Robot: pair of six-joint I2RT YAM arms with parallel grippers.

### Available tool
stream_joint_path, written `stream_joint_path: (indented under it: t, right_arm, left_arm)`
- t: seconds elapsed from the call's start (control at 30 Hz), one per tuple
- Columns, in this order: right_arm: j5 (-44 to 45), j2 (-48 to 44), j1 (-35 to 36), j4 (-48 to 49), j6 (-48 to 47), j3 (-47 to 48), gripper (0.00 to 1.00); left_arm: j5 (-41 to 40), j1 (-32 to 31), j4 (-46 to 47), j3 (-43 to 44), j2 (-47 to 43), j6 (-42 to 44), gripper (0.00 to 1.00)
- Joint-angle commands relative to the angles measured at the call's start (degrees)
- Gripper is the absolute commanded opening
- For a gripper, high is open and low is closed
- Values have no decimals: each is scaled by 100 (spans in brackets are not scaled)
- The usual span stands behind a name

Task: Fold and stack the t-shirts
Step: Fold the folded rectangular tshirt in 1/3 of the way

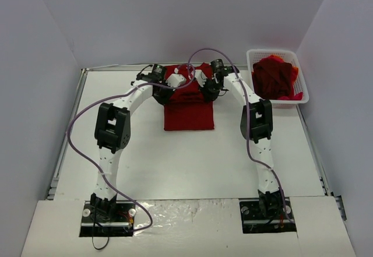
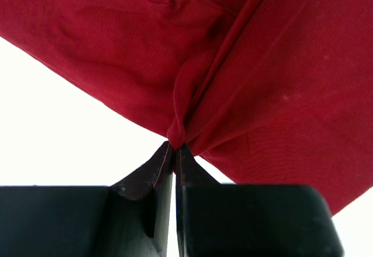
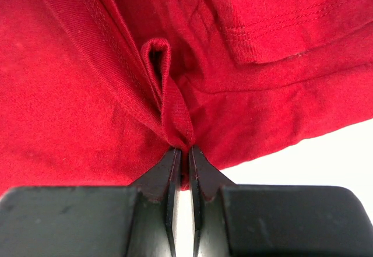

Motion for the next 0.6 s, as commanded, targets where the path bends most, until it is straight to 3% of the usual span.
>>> stream_joint_path:
  t: [0.0, 0.1, 0.3, 0.4, 0.57]
  right_arm:
    - [192, 249, -75, -18, 88, 247, 1]
    - [219, 355, -75, -9, 124, 343, 6]
    - [272, 417, -84, 35, 194, 379, 43]
    - [324, 355, -93, 131, 290, 379, 50]
    - [412, 14, -119, 622, 562, 247, 55]
  left_arm:
    - [-209, 56, 64, 235, 51, 14, 2]
    - [-270, 47, 90, 235, 95, 14, 3]
    - [-410, 21, 116, 200, 112, 5, 19]
    - [-534, -5, 195, 200, 51, -4, 30]
    - [-999, -58, 450, 296, -133, -74, 34]
